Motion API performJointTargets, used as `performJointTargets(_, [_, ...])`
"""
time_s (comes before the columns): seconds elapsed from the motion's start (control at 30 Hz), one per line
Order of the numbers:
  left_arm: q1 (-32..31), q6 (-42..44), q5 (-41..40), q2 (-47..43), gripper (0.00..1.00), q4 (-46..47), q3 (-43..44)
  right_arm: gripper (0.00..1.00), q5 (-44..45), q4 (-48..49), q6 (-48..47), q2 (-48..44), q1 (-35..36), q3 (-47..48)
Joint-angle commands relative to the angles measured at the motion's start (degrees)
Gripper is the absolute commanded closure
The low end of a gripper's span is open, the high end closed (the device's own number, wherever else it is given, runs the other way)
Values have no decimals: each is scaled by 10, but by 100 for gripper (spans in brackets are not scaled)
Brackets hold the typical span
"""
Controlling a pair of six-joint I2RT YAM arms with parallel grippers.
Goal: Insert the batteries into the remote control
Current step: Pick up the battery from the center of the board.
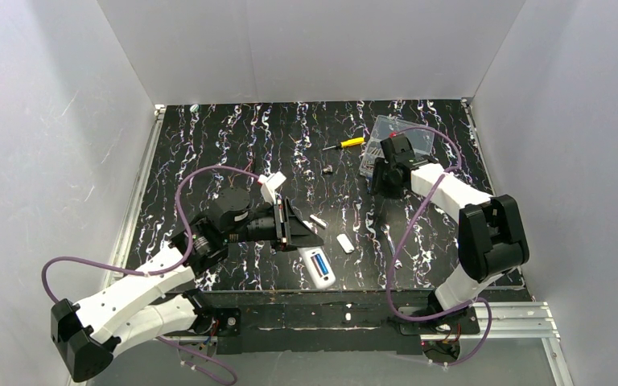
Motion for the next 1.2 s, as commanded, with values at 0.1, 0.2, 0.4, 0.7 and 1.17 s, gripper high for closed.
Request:
performJointTargets(0.1, [8, 4, 10, -30, 100, 24, -12, 46, -145, 118, -251, -44, -6, -37])
performJointTargets(0.2, [11, -1, 15, -33, 100, 25, -12, 44, -219, 146, -361, -62, -6, -57])
performJointTargets(0.4, [18, -18, 36, -27, 100, 35, -9, 43, -244, 81, -532, -35, -14, -14])
performJointTargets(0.7, [29, -29, 55, -21, 100, 44, -1, 44, -257, -29, -743, 33, -38, 56])
performJointTargets(1.17, [45, -36, 65, -28, 100, 48, -6, 47, -332, 18, -874, 61, -69, 31])
